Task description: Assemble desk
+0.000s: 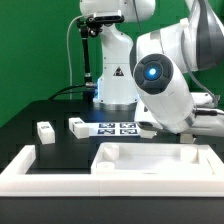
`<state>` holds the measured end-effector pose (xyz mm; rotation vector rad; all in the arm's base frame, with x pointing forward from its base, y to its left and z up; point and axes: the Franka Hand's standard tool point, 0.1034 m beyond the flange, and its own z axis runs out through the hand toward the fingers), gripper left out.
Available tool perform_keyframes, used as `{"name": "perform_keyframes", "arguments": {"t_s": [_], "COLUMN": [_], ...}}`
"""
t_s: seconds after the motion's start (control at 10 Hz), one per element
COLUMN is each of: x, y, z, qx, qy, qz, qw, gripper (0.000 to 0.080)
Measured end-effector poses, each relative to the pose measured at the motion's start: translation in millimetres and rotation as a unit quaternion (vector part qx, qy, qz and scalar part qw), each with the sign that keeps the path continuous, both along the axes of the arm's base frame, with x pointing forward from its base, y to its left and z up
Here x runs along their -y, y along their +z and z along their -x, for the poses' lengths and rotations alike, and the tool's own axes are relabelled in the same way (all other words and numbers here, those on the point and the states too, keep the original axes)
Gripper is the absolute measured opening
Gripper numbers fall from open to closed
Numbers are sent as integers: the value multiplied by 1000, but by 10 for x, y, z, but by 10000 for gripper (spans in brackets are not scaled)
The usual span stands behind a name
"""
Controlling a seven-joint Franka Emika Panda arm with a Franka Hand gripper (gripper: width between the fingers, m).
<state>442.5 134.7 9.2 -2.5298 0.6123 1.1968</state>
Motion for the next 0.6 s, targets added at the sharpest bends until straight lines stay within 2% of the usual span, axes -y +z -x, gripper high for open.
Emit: {"name": "perform_keyframes", "arguments": {"t_s": [0.5,0.6], "x": [16,86], "y": [25,216], "z": [-24,-127], "qx": [3,8], "qy": [-1,3], "qz": [0,-6], "qw": [1000,1000], "gripper": [290,290]}}
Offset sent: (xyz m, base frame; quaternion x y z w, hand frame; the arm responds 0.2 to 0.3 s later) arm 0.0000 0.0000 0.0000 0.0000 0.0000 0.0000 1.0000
